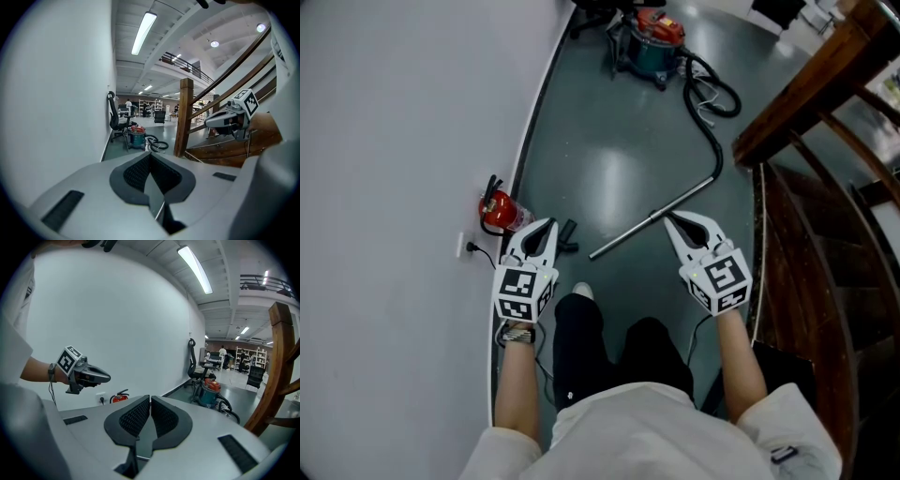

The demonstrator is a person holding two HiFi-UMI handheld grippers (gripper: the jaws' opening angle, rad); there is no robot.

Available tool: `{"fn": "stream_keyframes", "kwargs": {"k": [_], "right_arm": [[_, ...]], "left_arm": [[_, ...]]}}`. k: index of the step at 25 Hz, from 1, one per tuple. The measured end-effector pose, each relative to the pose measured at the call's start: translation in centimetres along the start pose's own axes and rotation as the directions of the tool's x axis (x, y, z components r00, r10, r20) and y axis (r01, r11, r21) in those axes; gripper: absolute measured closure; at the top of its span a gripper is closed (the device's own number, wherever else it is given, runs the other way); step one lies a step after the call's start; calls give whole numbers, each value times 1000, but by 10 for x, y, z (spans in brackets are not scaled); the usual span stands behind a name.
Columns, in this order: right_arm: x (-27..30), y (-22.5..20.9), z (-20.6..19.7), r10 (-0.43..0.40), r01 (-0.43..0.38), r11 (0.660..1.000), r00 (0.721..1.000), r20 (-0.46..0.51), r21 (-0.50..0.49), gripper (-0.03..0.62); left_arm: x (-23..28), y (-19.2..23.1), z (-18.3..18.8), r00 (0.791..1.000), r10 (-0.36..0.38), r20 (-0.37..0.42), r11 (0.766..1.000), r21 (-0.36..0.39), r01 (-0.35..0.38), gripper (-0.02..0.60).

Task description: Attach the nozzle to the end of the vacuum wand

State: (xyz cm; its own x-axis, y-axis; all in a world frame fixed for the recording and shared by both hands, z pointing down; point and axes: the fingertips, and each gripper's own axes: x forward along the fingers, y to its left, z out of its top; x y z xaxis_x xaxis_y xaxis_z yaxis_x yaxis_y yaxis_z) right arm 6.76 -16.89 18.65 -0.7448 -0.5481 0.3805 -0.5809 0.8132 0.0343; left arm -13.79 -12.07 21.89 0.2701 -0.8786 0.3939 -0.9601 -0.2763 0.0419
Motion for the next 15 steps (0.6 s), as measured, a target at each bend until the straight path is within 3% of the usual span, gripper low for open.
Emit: {"fn": "stream_keyframes", "kwargs": {"k": [15], "right_arm": [[32,5,-47,2,-2,1000,1000,-4,-13,565]], "left_arm": [[19,21,-72,999,14,-35,1000,10,-13,581]]}}
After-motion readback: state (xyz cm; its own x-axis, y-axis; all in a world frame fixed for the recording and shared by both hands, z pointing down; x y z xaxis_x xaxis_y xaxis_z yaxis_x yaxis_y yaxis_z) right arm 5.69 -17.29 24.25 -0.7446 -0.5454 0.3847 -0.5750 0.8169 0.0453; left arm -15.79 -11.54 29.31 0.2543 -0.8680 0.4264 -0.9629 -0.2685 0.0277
